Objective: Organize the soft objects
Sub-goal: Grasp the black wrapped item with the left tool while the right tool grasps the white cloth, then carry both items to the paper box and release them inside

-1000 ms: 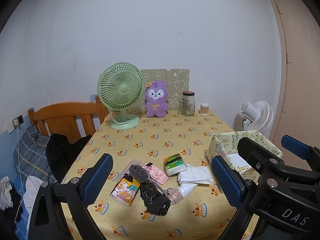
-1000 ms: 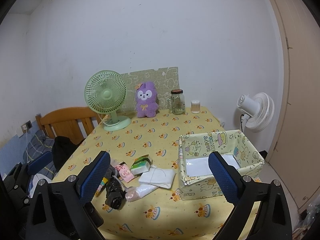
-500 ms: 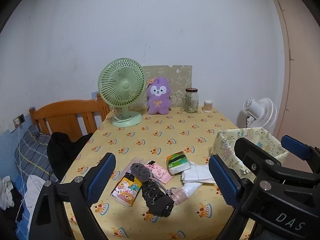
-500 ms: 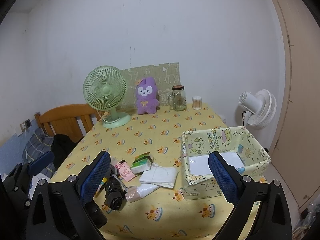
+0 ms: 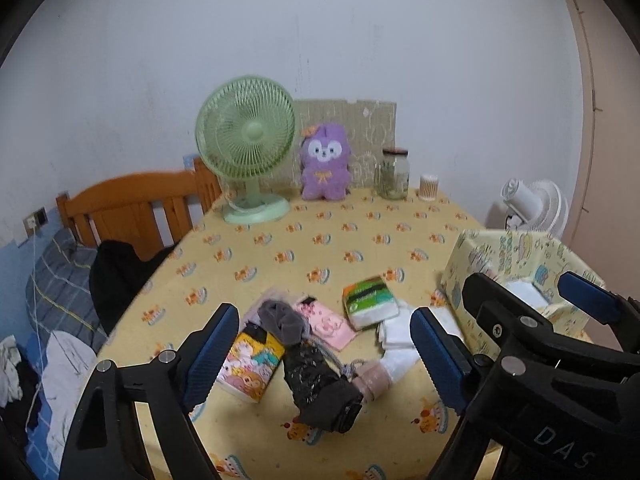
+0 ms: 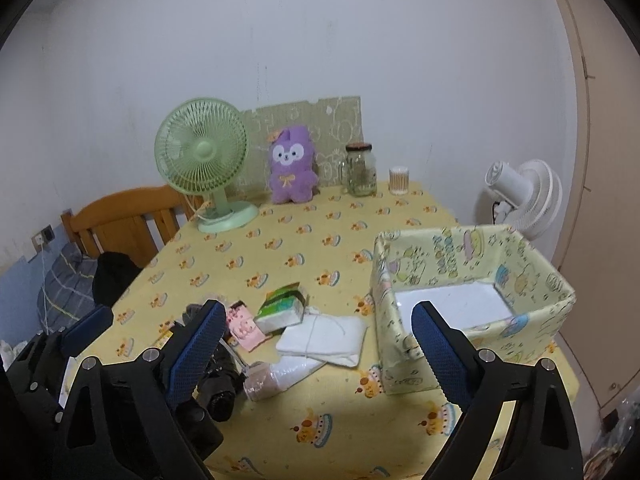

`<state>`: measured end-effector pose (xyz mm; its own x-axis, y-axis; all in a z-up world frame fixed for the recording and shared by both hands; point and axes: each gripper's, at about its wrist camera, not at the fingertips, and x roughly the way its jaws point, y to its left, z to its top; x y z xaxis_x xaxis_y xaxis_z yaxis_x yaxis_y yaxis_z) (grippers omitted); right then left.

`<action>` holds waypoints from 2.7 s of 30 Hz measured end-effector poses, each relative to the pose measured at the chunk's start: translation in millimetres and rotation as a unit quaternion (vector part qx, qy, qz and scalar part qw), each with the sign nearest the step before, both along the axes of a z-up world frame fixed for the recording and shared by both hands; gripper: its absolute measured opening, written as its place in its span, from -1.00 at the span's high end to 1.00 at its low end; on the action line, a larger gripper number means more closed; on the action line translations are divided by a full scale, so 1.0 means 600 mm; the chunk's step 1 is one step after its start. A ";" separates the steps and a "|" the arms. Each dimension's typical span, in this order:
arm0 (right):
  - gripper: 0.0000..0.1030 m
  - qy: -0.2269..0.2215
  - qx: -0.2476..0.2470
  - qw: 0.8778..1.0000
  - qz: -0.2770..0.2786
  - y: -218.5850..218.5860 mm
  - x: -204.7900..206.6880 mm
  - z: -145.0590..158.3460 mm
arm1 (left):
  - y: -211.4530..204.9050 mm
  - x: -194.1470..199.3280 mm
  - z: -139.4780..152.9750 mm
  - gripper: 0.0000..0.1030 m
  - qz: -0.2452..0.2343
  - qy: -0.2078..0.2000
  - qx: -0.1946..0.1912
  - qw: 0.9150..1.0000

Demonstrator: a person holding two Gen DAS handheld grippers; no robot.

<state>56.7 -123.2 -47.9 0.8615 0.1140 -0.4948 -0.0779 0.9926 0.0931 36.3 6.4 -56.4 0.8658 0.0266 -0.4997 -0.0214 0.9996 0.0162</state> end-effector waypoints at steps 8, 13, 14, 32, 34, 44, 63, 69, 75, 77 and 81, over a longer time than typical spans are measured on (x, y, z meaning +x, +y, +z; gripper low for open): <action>-0.82 0.037 -0.001 0.999 -0.004 0.015 0.024 -0.064 | 0.014 0.024 -0.059 -0.62 -0.009 0.047 -0.007 0.999; -0.81 0.053 -0.012 0.999 0.004 0.031 0.033 -0.088 | 0.017 0.033 -0.086 -0.61 -0.008 0.063 -0.007 0.998; -0.81 0.057 -0.012 0.998 0.008 0.035 0.036 -0.094 | 0.018 0.036 -0.092 -0.58 -0.008 0.068 -0.008 0.998; -0.67 0.131 -0.019 0.991 0.026 0.066 0.099 -0.168 | 0.025 0.081 -0.158 -0.26 -0.003 0.118 -0.006 0.993; -0.67 0.139 -0.018 0.990 0.027 0.068 0.105 -0.174 | 0.027 0.087 -0.163 -0.20 -0.003 0.124 -0.008 0.992; -0.11 0.167 -0.024 0.985 0.034 0.075 0.134 -0.193 | 0.023 0.095 -0.169 0.04 -0.012 0.126 0.003 0.992; 0.34 0.118 -0.017 0.991 0.058 0.082 0.114 -0.118 | 0.030 0.078 -0.099 0.11 -0.018 0.091 -0.005 0.996; 0.34 0.085 -0.022 0.994 0.061 0.085 0.103 -0.075 | 0.032 0.073 -0.063 0.11 -0.020 0.072 -0.006 0.997; 0.35 0.062 -0.018 0.996 0.062 0.081 0.095 -0.039 | 0.030 0.068 -0.026 0.11 -0.020 0.049 -0.002 0.999; 0.35 0.055 -0.018 0.996 0.061 0.080 0.093 -0.027 | 0.028 0.068 -0.016 0.11 -0.021 0.041 -0.002 0.999; 0.35 0.046 -0.016 0.997 0.058 0.075 0.092 -0.012 | 0.024 0.067 -0.004 0.11 -0.022 0.034 -0.001 0.999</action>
<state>112.1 -78.1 -55.2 0.7944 0.1935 -0.5758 -0.1857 0.9799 0.0731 76.5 20.8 -58.7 0.8305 -0.0128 -0.5569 0.0245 0.9996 0.0135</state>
